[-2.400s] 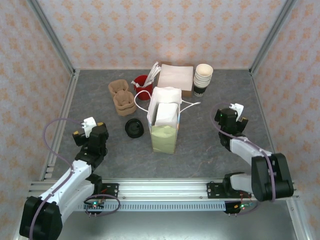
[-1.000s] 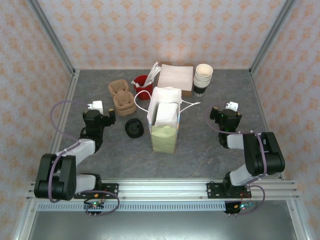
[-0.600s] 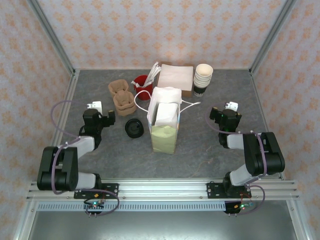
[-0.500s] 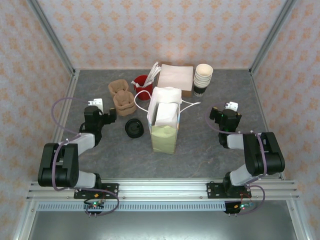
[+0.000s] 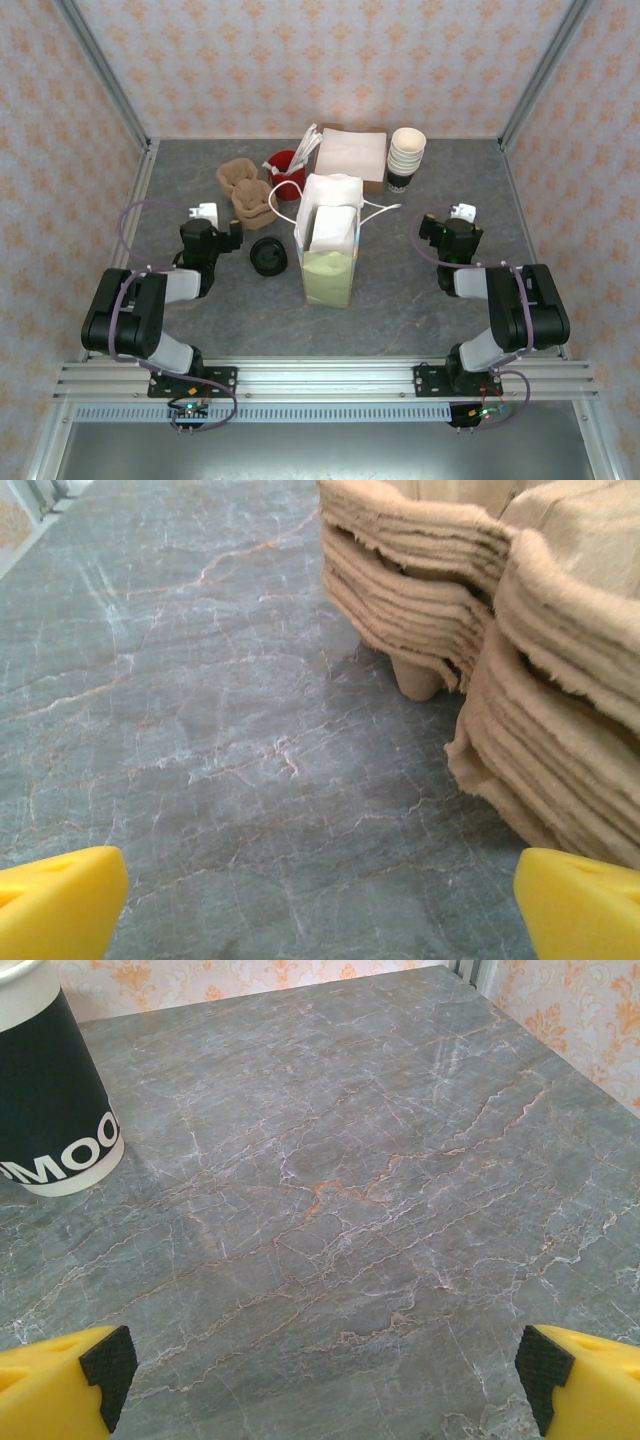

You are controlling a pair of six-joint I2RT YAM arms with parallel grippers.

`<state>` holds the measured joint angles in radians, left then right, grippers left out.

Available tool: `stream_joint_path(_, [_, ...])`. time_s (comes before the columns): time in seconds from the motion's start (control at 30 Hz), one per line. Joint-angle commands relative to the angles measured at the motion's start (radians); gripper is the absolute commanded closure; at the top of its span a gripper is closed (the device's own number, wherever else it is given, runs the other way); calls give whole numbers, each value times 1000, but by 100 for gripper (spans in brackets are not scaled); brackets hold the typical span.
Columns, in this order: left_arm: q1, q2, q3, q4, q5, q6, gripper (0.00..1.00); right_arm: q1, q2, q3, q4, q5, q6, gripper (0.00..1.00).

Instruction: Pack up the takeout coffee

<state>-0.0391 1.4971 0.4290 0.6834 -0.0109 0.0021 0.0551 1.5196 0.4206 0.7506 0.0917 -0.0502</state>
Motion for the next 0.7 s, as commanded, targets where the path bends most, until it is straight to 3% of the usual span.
stream_joint_path(0.0, [-4,1,-5,65,-54,19,0,-8,5,-6,36,-32,-12,1])
stream_joint_path(0.2, [-3,2,-4,64,-52,18,0,-47,-2,-25,63,-229,-42,1])
stream_joint_path(0.67, [2,2,-3,62,-46,17,0,-48,2,-1,24,-133,-2,1])
